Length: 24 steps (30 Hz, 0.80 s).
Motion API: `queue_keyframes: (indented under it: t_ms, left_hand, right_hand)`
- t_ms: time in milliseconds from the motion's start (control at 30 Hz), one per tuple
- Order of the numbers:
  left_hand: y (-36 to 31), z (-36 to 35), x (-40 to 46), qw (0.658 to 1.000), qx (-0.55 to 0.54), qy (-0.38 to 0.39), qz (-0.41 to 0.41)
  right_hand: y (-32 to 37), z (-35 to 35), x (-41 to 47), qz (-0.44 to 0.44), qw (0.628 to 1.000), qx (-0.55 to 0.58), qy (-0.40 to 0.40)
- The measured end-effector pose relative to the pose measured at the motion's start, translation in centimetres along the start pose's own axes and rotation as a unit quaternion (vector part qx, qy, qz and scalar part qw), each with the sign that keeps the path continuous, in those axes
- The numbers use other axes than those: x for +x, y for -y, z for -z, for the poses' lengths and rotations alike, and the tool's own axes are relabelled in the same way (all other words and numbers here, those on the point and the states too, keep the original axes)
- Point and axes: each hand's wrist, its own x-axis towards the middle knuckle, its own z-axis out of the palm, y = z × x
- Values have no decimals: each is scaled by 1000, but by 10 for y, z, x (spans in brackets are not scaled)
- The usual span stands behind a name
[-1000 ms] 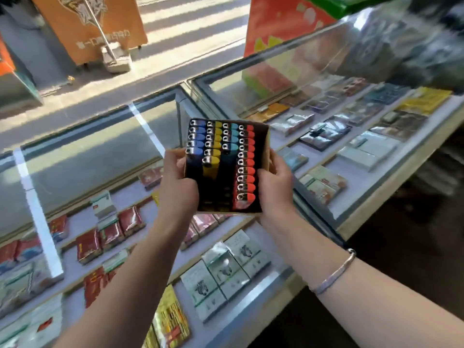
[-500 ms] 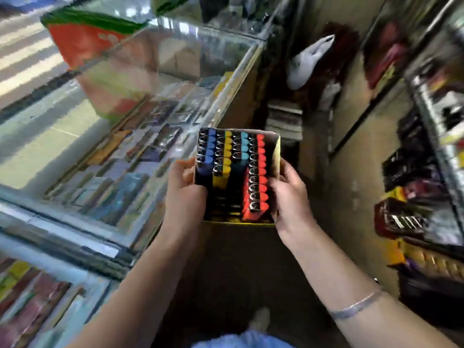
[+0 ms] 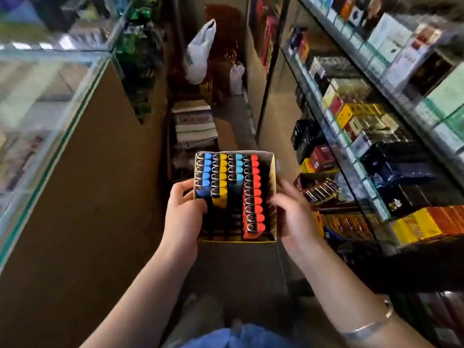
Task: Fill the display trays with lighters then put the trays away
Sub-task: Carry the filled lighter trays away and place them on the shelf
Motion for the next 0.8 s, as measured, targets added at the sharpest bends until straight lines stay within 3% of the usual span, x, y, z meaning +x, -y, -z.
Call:
queue_keyframes:
  t_ms: [567,800]
  left_hand:
    - [-112,-85,267,996,61,64,20]
    - [-124,-134,365,993,83,74,47]
  right_hand:
    - [58,-11,275,-12,990,42,-134]
    - [74,13,368,-54,985,42,-161]
